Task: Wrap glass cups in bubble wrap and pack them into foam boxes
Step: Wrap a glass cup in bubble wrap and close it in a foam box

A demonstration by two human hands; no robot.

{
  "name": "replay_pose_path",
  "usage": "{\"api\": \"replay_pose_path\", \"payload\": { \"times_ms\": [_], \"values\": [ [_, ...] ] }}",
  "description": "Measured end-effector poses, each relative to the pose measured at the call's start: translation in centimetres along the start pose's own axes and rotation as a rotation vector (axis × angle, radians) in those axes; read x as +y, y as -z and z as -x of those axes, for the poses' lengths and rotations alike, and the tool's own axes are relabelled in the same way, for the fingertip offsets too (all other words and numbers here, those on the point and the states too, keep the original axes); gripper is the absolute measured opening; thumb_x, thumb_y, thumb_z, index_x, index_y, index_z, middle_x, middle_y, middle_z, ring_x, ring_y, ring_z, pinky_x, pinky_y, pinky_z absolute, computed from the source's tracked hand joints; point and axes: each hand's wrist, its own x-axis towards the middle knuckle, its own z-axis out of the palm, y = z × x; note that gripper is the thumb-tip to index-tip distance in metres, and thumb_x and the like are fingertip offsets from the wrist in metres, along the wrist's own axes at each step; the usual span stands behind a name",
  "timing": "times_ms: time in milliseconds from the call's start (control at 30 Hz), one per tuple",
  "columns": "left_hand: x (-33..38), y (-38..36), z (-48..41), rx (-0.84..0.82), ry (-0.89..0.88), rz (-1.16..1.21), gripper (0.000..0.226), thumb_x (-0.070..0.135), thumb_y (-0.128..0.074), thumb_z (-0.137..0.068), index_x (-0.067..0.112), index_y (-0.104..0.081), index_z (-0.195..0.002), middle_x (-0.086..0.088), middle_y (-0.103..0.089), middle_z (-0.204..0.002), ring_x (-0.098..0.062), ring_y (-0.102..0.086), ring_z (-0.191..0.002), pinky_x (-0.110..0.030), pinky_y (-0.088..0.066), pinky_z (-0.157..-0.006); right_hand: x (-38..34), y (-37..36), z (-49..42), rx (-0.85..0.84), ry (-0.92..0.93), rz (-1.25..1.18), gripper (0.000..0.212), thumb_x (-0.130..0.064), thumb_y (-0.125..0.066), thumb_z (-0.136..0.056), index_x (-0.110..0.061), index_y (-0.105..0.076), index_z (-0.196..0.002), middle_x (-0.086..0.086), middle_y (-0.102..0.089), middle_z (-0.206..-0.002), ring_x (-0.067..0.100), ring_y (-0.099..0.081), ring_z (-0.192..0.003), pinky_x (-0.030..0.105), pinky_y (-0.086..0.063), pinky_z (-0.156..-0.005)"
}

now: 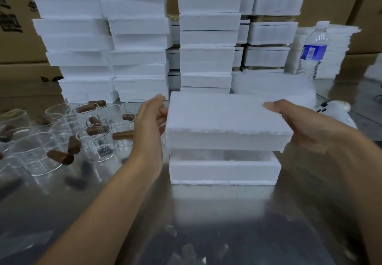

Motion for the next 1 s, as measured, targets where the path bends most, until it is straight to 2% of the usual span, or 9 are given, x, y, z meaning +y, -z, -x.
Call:
{"api": "replay_pose_path", "payload": {
  "times_ms": [133,267,367,400,467,533,733,867,1000],
  "values": [
    [-0.6,0.3,-0.4,0.023,-0.012,-0.137,0.010,0.021,-0.058,-0.090,0.021,-0.064,-0.081,0.014,-0.064,-0.062,-0.011,-0.059,-0.069,-0.028,-0.044,-0.070,0.1,-0.5,0.5,-0.021,0.010,0.020,0.020,-0.035,-0.062,-0.076,-0.034,-0.075,-0.060,-0.003,-0.074,-0.078,0.019,-0.066,-0.080,0.037,-0.052,-0.082],
    [-0.9,0.7,-0.7,0.033,0.004,-0.174,0.018,0.021,-0.061,-0.087,0.024,-0.067,-0.070,0.010,-0.065,-0.068,-0.016,-0.059,-0.077,-0.031,-0.044,-0.076,0.3,-0.7,0.8,-0.026,0.004,0.023,0.014,-0.033,-0.065,-0.072,-0.026,-0.076,-0.074,0.011,-0.063,-0.115,0.033,-0.062,-0.108,0.045,-0.034,-0.109],
    [-1.3,0.9,-0.8,0.056,0.063,-0.220,0.017,0.027,-0.063,-0.087,0.022,-0.065,-0.071,0.005,-0.066,-0.073,-0.019,-0.060,-0.078,-0.031,-0.045,-0.074,0.5,-0.7,0.4,0.000,-0.023,-0.014,0.022,-0.033,-0.068,-0.068,-0.019,-0.074,-0.084,0.017,-0.065,-0.115,0.042,-0.057,-0.110,0.049,-0.028,-0.112],
    [-1.5,0.9,-0.8,0.053,0.098,-0.231,0.017,0.031,-0.063,-0.087,0.022,-0.065,-0.073,0.001,-0.067,-0.078,-0.021,-0.060,-0.080,-0.034,-0.045,-0.076,0.6,-0.6,0.2,0.010,-0.028,-0.028,0.029,-0.034,-0.070,-0.066,-0.016,-0.074,-0.089,0.017,-0.063,-0.108,0.041,-0.051,-0.096,0.048,-0.027,-0.111],
    [-1.6,1.0,-0.7,0.035,0.150,-0.255,0.017,0.035,-0.064,-0.086,0.020,-0.066,-0.079,-0.006,-0.069,-0.090,-0.026,-0.063,-0.089,-0.038,-0.047,-0.085,0.8,-0.6,0.0,0.014,-0.011,-0.058,0.046,-0.031,-0.070,-0.066,-0.004,-0.067,-0.102,0.014,-0.047,-0.103,0.025,-0.030,-0.095,0.040,-0.031,-0.097],
    [-1.5,1.0,-0.8,0.024,0.173,-0.272,0.016,0.035,-0.065,-0.086,0.020,-0.068,-0.083,-0.006,-0.072,-0.092,-0.027,-0.066,-0.093,-0.041,-0.049,-0.090,0.9,-0.6,-0.2,0.005,-0.007,-0.062,0.051,-0.028,-0.070,-0.066,-0.005,-0.060,-0.110,0.010,-0.041,-0.106,0.027,-0.027,-0.095,0.040,-0.027,-0.088],
    [-0.8,1.3,-0.9,-0.057,0.212,-0.260,0.009,0.021,-0.062,-0.089,0.016,-0.069,-0.088,0.001,-0.075,-0.078,-0.014,-0.068,-0.075,-0.026,-0.051,-0.065,1.0,-0.2,-0.2,0.004,-0.040,-0.001,0.052,-0.028,-0.070,-0.063,-0.010,-0.059,-0.111,0.014,-0.056,-0.109,0.027,-0.046,-0.099,0.041,-0.033,-0.100],
    [-0.5,1.3,-0.7,-0.039,0.220,-0.260,0.009,0.023,-0.064,-0.088,0.017,-0.069,-0.092,0.000,-0.075,-0.089,-0.013,-0.069,-0.081,-0.025,-0.049,-0.068,1.7,0.1,-0.6,0.036,-0.070,0.008,0.043,-0.030,-0.071,-0.071,-0.009,-0.067,-0.108,0.016,-0.064,-0.118,0.039,-0.057,-0.109,0.047,-0.035,-0.107],
    [0.6,1.0,-0.4,-0.042,0.083,-0.340,0.031,0.051,-0.064,-0.079,0.024,-0.066,-0.095,0.006,-0.071,-0.098,-0.006,-0.068,-0.087,-0.023,-0.052,-0.078,1.8,-0.2,-0.8,0.047,-0.082,0.051,0.017,-0.036,-0.066,-0.079,-0.022,-0.076,-0.083,0.010,-0.071,-0.101,0.030,-0.063,-0.099,0.042,-0.047,-0.090]
  ]
}}
